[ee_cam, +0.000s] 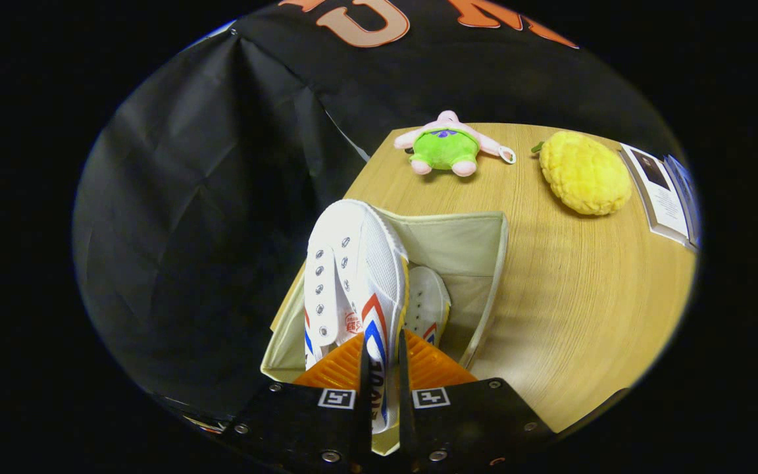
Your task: Open the storage box then place both shoes into the box .Put the left shoe in first, then the right shoe, with the right side of both shoes facing outward in a uniform manner.
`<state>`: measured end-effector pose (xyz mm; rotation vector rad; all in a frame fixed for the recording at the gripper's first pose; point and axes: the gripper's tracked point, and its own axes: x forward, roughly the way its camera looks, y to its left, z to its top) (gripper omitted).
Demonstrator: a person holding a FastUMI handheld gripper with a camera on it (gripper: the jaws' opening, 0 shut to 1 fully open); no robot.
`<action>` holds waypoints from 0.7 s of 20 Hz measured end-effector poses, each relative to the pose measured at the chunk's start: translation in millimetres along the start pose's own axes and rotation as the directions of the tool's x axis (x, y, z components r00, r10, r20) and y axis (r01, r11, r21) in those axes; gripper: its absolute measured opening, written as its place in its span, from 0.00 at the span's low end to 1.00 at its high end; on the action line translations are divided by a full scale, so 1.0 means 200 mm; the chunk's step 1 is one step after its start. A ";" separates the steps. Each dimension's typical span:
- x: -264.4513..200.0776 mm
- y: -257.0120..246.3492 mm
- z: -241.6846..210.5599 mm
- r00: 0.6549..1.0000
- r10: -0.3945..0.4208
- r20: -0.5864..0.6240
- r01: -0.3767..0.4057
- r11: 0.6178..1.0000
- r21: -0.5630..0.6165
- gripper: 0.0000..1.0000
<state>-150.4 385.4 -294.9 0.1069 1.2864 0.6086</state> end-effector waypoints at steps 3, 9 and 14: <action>0.06 -0.02 -0.04 0.999 -0.029 -0.039 0.028 0.999 -0.016 0.17; 0.13 0.00 -0.10 0.979 -0.138 -0.150 0.128 0.989 -0.072 0.17; 0.12 0.01 -0.11 0.962 -0.206 -0.178 0.184 0.974 -0.135 0.18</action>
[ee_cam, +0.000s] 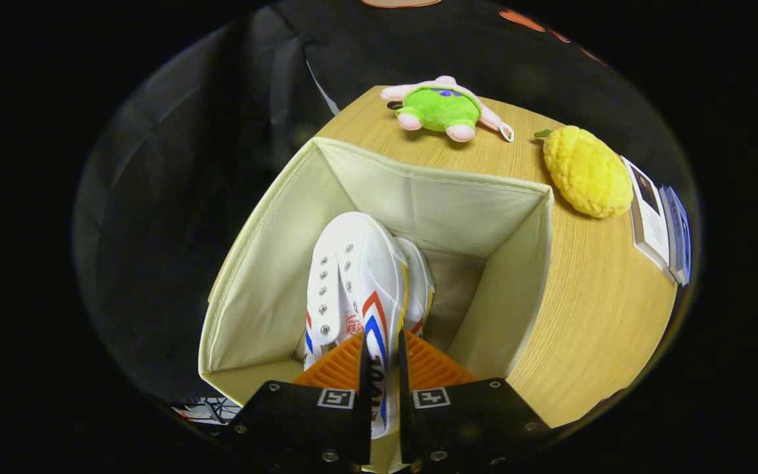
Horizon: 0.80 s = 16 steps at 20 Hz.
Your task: Open the storage box then place both shoes into the box .Put the left shoe in first, then the right shoe, with the right side of both shoes facing outward in a uniform manner.
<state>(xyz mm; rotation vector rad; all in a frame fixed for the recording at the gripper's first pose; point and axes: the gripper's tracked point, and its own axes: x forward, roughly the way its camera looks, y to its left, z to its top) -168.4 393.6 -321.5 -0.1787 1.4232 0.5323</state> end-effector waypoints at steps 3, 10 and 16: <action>-0.06 0.08 0.03 0.993 0.115 0.035 -0.116 0.993 0.033 0.36; -0.37 0.10 0.18 0.941 0.264 0.210 -0.299 0.942 0.152 0.53; -0.71 -0.15 0.31 0.869 0.250 0.427 -0.344 0.925 0.159 0.81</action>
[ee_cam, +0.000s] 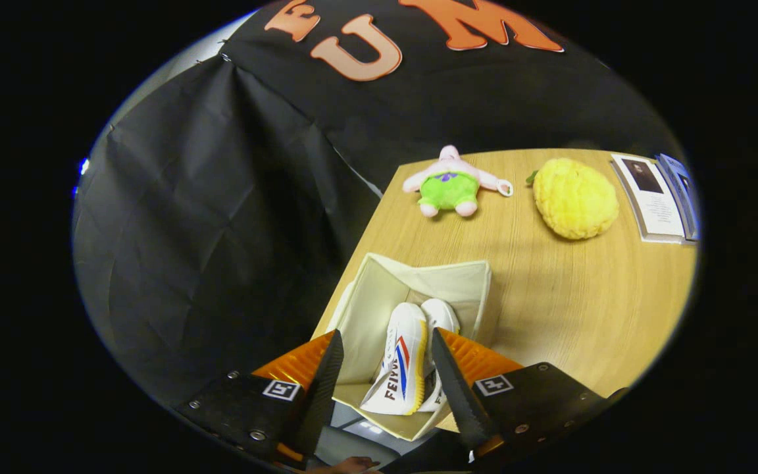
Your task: Open the storage box then place both shoes into the box .Put the left shoe in first, then the right shoe, with the right side of both shoes facing outward in a uniform manner.
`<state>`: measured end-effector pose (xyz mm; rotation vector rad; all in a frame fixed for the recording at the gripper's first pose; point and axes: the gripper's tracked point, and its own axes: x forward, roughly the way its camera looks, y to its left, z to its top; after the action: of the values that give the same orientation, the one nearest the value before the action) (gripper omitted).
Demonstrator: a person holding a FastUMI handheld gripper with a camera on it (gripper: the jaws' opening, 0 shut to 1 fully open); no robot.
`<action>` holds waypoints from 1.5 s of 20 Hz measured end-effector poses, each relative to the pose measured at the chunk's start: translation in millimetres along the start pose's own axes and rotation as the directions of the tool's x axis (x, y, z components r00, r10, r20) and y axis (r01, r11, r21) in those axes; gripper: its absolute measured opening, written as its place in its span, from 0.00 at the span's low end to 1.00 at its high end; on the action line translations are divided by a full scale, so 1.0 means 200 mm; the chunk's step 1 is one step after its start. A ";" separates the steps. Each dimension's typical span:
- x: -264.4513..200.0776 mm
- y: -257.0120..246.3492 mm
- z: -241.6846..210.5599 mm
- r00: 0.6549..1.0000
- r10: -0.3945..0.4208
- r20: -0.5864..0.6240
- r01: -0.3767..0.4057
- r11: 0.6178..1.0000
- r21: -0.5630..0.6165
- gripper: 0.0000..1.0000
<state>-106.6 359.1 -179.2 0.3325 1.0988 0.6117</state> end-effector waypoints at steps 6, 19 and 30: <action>-0.39 -0.28 0.37 0.957 -0.084 0.277 0.099 0.994 -0.040 0.93; -1.53 -0.73 0.95 0.553 -0.243 0.797 0.477 0.877 -0.064 0.95; -2.00 -0.91 0.98 0.348 -0.303 0.887 0.625 0.780 0.021 0.96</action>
<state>-2.0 -21.0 97.1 -0.0253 0.0346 0.0139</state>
